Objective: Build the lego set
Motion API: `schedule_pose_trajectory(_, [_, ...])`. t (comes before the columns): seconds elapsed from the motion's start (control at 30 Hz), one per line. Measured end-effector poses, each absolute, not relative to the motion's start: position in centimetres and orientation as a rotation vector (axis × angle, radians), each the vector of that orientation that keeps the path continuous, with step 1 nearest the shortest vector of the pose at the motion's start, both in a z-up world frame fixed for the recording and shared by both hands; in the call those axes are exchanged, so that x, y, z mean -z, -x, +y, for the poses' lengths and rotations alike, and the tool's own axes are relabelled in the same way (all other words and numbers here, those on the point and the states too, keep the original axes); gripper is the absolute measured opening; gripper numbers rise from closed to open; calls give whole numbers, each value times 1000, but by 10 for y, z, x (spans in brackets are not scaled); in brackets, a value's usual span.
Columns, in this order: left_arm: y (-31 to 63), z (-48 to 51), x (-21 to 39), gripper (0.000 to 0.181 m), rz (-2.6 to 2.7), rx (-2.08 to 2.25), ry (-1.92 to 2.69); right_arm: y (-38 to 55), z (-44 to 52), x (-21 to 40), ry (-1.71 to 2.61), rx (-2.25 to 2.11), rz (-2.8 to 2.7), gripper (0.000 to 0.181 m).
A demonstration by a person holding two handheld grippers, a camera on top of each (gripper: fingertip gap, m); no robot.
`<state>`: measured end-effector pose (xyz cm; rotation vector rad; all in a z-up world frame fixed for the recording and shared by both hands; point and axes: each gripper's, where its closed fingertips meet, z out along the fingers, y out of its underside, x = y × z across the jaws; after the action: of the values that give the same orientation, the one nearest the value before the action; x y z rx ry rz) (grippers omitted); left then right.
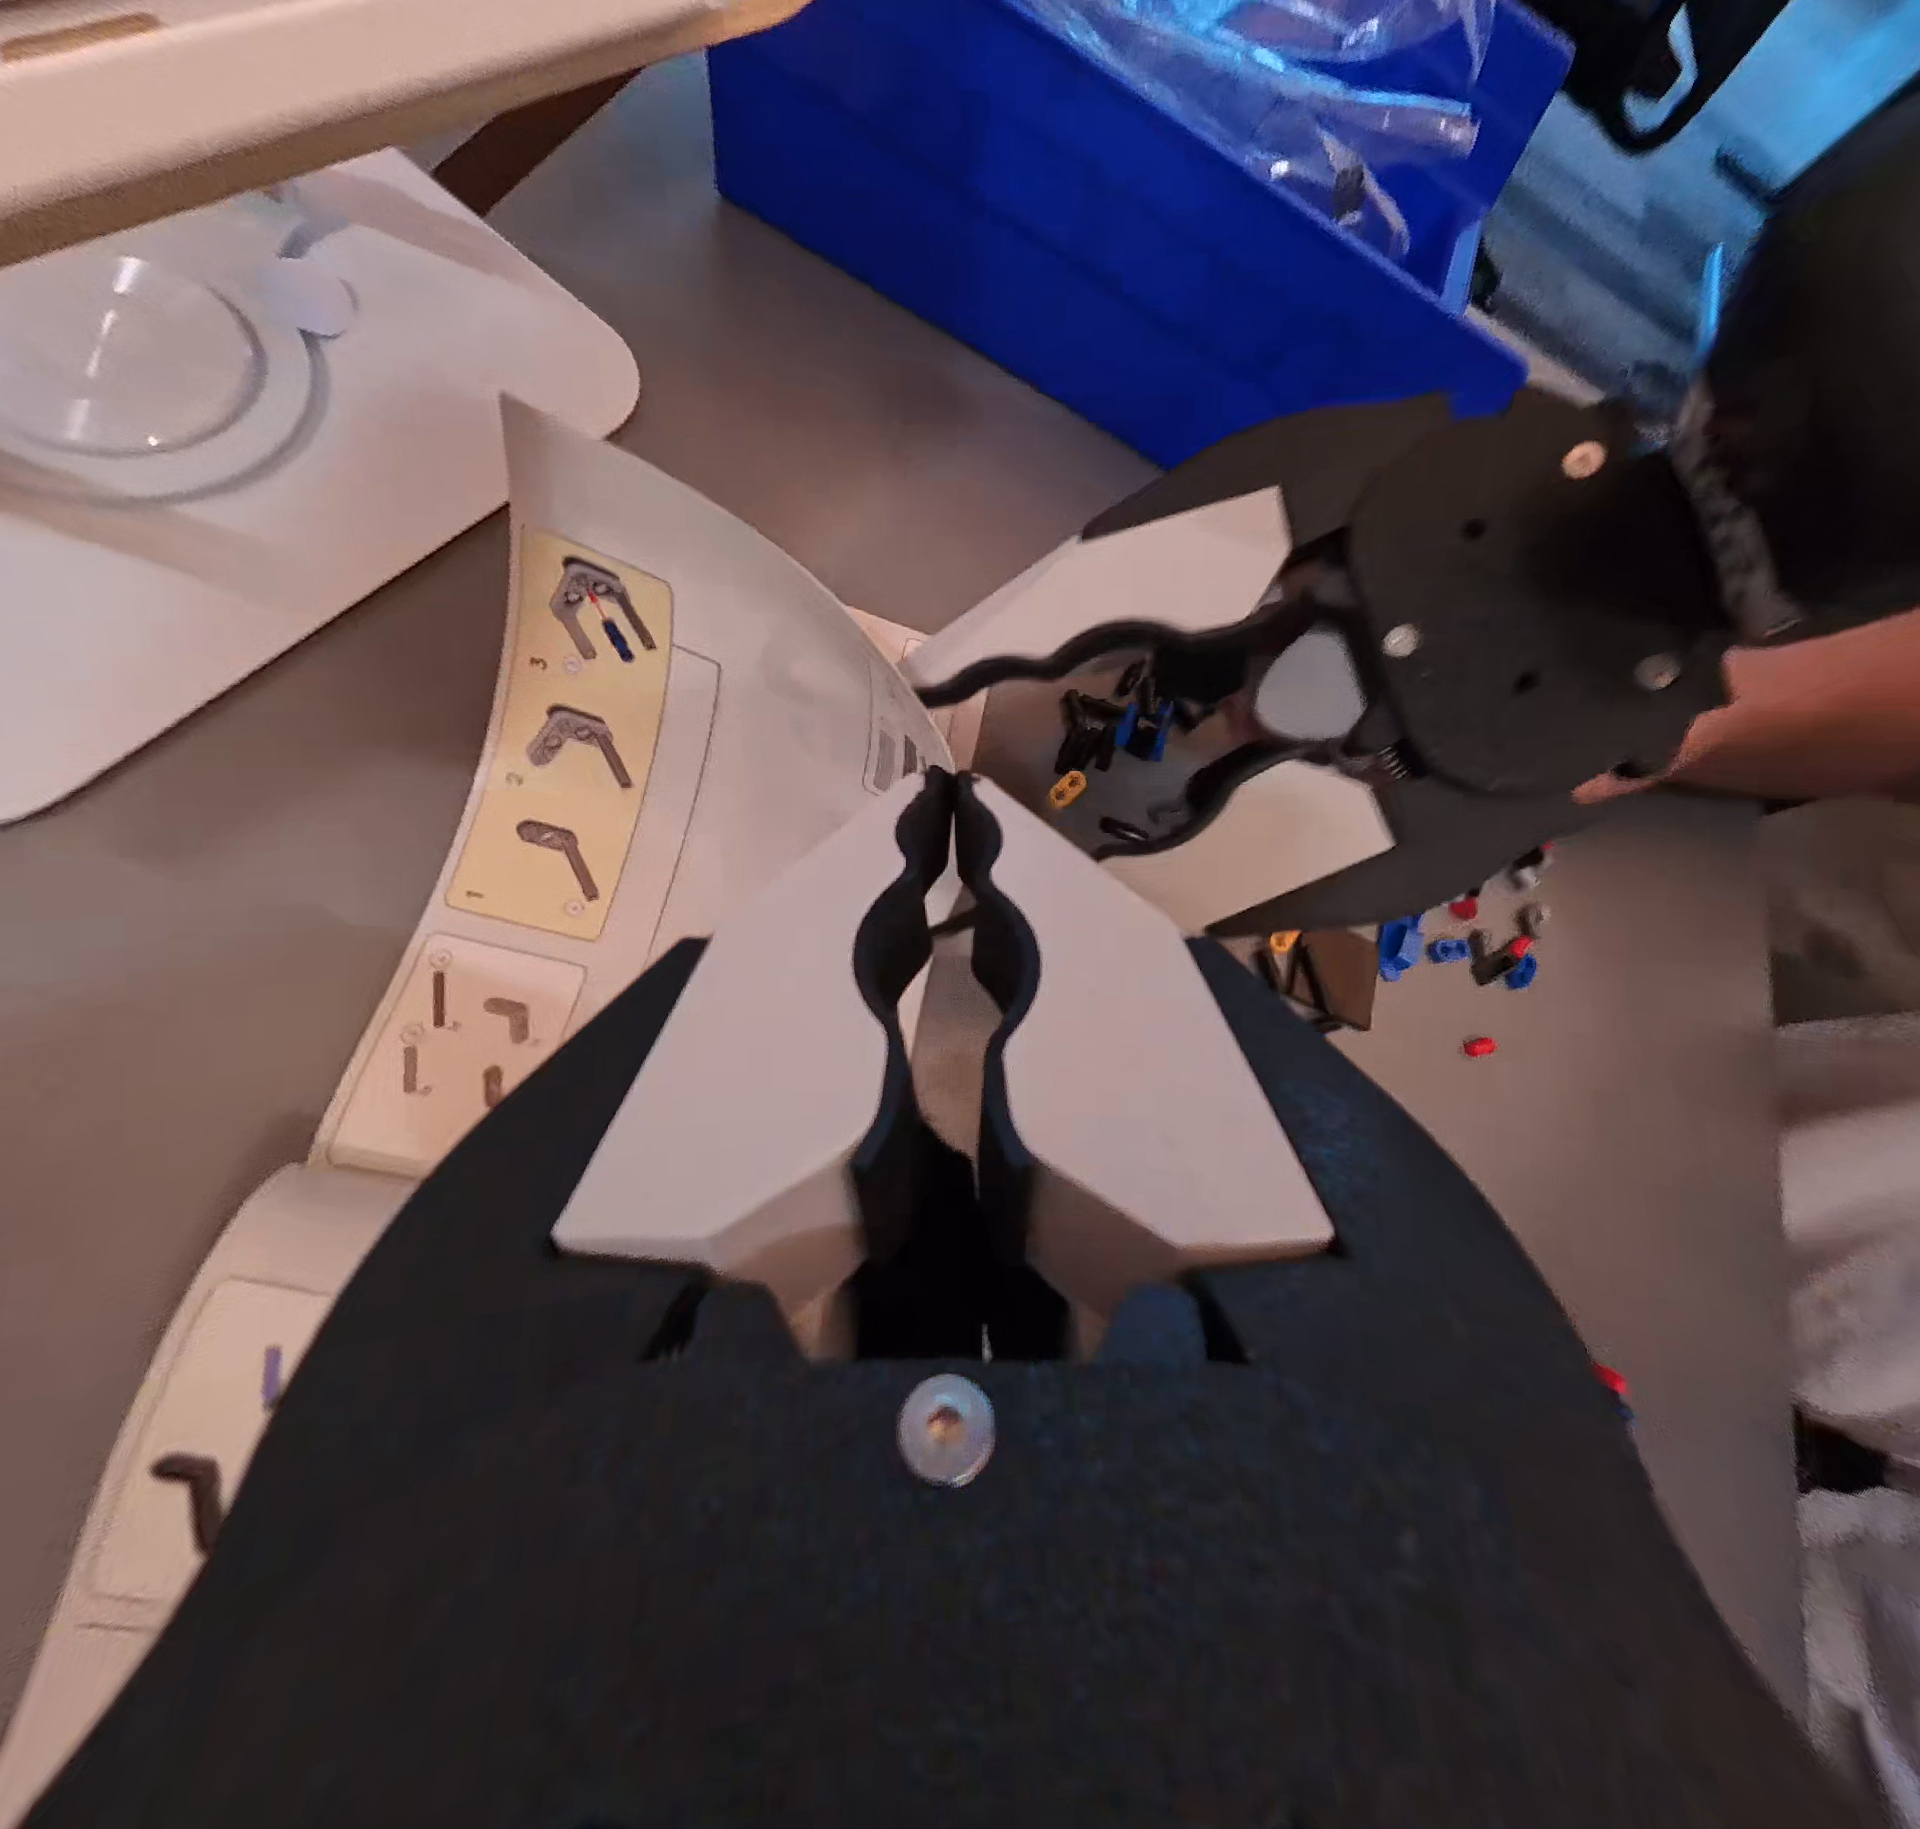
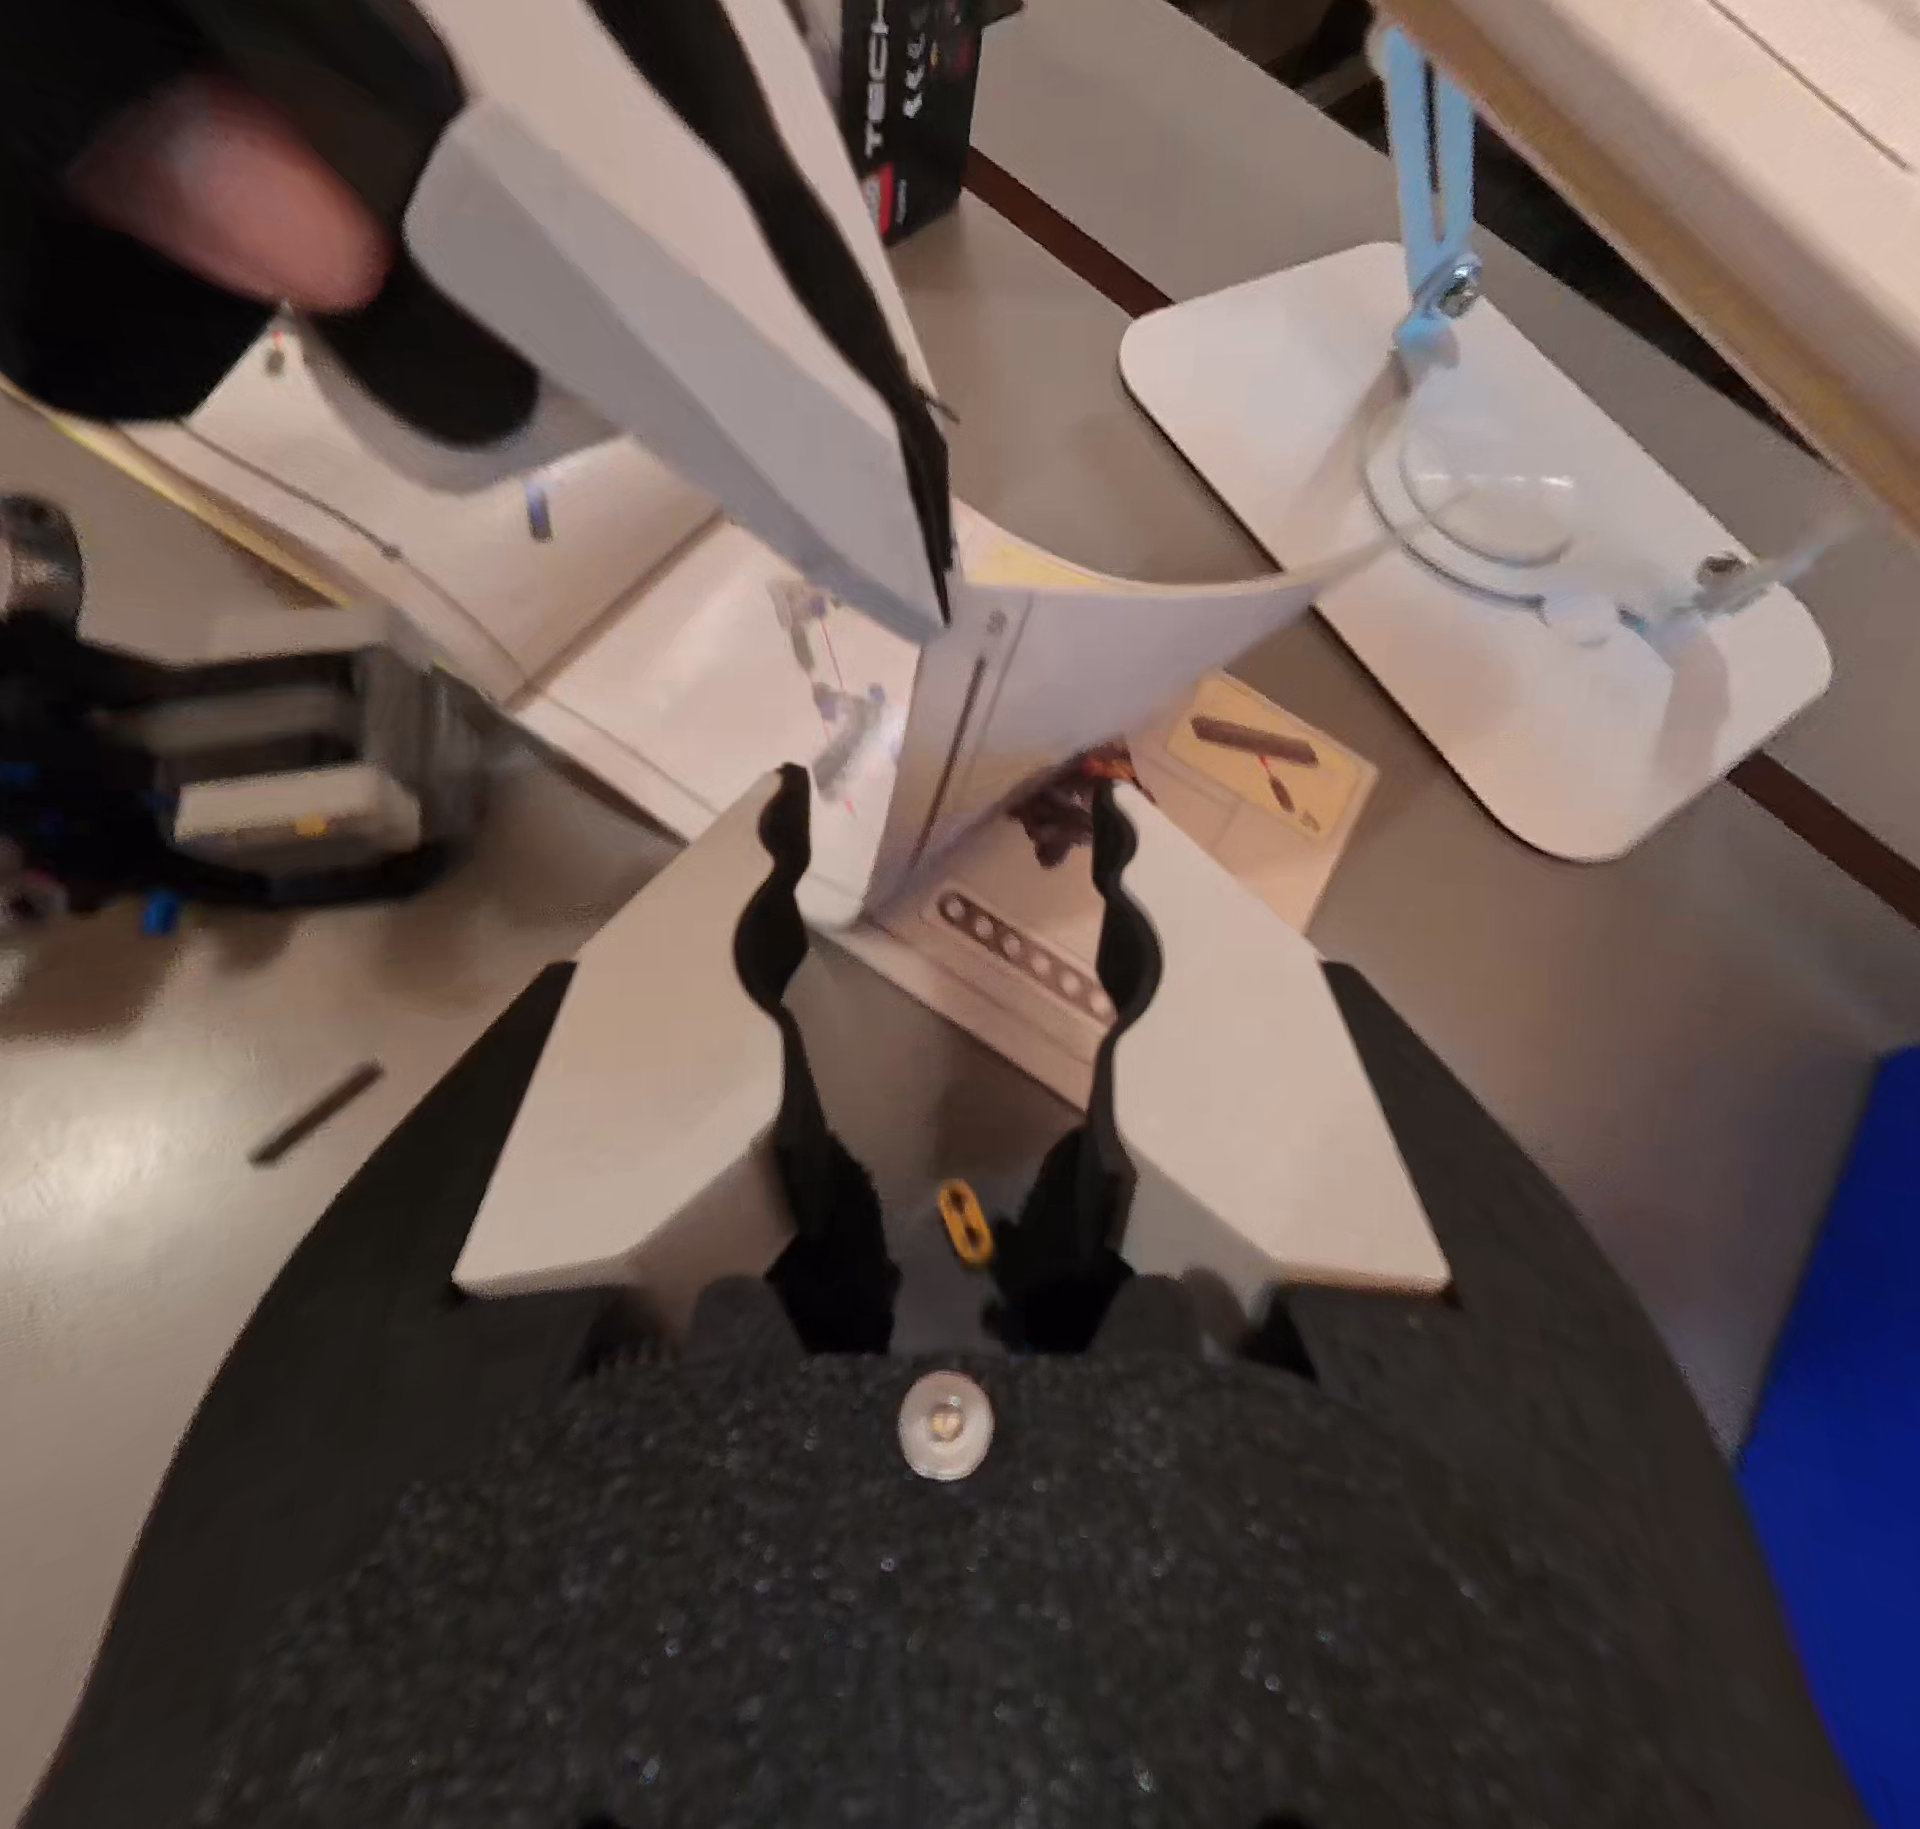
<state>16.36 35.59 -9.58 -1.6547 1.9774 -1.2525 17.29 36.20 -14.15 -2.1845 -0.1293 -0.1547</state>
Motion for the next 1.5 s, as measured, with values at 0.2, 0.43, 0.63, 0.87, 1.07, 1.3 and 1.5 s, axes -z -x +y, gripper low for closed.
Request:
schedule_pose_trajectory(0.2, [-135, 369, 83, 28, 1845, 1406, 1800, -159, 379, 128, 2110, 328, -208, 7])
schedule_pose_trajectory(0.43, [-125, 395, 75, 47, 1591, 1667, 2082, -132, 386, 113, 1968, 862, -568, 1])
schedule_pose_trajectory(0.63, [-120, 403, 90, 0, 1651, 1634, 2016, -108, 377, 127, 2077, 529, -569, 35])
schedule_pose_trajectory(0.87, [-122, 398, 80, 0, 1629, 1802, 1881, -102, 388, 97, 2111, -632, -90, 96])
schedule_pose_trajectory(1.07, [-124, 396, 74, 1, 1598, 1882, 1850, -112, 401, 98, 2069, -736, 2, 85])
schedule_pose_trajectory(1.3, [-120, 426, 110, 0, 1545, 1518, 2021, -129, 406, 96, 2004, -669, 44, 98])
schedule_pose_trajectory(1.5, [-120, 397, 79, 0, 1489, 1892, 1999, -115, 413, 121, 2110, -742, 62, 118])
